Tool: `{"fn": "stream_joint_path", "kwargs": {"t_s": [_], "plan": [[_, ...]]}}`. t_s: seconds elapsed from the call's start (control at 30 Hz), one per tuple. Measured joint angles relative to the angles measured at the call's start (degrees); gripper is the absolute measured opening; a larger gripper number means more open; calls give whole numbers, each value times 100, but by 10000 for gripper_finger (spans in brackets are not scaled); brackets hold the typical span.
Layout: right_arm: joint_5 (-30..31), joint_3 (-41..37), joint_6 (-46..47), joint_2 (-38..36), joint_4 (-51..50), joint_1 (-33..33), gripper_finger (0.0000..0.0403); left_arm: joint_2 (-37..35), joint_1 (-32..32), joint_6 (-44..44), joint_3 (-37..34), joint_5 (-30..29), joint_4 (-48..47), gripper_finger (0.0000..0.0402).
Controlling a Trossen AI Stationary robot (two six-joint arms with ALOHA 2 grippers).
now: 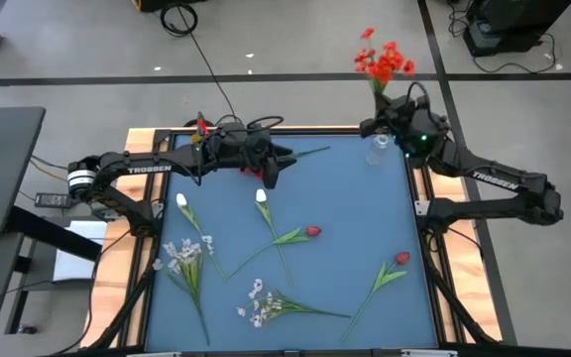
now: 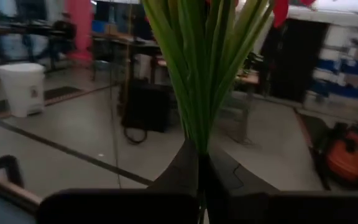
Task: Sort flowers into vase by color
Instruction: Put the bottom orange flowers into the transparent vase
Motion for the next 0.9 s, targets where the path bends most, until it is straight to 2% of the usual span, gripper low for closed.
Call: {"fn": "stream_joint_path", "kwargs": {"t_s": [0.1,0.23,0.37,0.6,0.9], "plan": [[-59,-185,136,-71,161,-455,15,0,-1,-15,0,2,6,180],[-937,-757,186,-224,900,-1181,15,0,-44,-3,0,-31,3,180],[-1507,-1371,508,-470,977,-1635,13,0,-46,12,0,-31,-11,180],[-1702,-2190,536,-906,1447,-1877,12,0,-46,12,0,-289,-85,180],[-1711,-2555,575,-847,1604,-1992,14,0,-46,10,0,-537,-85,180]]}}
